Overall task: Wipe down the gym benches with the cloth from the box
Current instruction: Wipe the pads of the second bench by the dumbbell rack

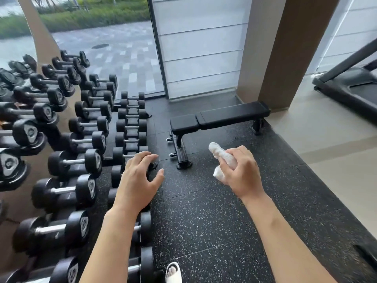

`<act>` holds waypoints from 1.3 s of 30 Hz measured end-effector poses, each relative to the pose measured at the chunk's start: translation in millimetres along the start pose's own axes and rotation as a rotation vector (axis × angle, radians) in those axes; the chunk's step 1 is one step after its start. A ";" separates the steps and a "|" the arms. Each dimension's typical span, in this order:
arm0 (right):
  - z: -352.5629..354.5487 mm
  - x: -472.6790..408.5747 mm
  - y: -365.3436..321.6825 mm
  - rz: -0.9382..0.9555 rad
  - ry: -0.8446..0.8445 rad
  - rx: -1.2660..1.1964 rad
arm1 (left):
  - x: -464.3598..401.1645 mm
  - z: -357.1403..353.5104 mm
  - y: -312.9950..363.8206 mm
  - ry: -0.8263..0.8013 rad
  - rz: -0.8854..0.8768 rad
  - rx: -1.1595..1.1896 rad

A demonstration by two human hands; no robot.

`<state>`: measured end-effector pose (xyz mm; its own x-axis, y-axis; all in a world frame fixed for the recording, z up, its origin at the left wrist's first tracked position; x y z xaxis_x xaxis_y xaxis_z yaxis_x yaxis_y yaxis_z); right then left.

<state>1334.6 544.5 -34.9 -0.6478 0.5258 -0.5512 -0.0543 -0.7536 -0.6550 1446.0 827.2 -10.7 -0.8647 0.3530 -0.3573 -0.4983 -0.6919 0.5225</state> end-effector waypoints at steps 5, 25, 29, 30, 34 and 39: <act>-31.7 -36.8 5.3 -0.027 0.014 0.059 | -62.2 -22.5 -23.9 -0.033 -0.048 0.026; -159.6 -210.8 21.9 -0.016 0.066 0.173 | -285.6 -80.2 -90.1 -0.103 -0.106 0.106; -177.1 -255.1 57.0 -0.007 0.050 0.161 | -328.9 -111.2 -81.1 -0.088 -0.088 0.096; -180.5 -268.0 67.8 0.000 0.047 0.157 | -339.7 -120.3 -77.2 -0.079 -0.082 0.092; -187.5 -326.4 116.0 0.011 0.024 0.128 | -382.1 -154.5 -52.4 -0.041 -0.034 0.078; -190.1 -404.9 159.3 0.055 -0.004 0.076 | -432.3 -177.6 -17.1 0.025 0.012 0.063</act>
<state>1732.6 286.5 -14.3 -0.6545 0.4816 -0.5828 -0.0765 -0.8090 -0.5828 1839.5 574.6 -2.6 -0.8692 0.3282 -0.3698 -0.4916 -0.6545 0.5745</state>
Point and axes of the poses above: each hand's wrist, its own x-axis away from the middle knuckle, its own z-axis out of the back of the hand, y = z × x, the point moved 1 cm from there along -x, towards the middle knuckle, and after that the axes turned 7 degrees about y, right-handed, at the moved point
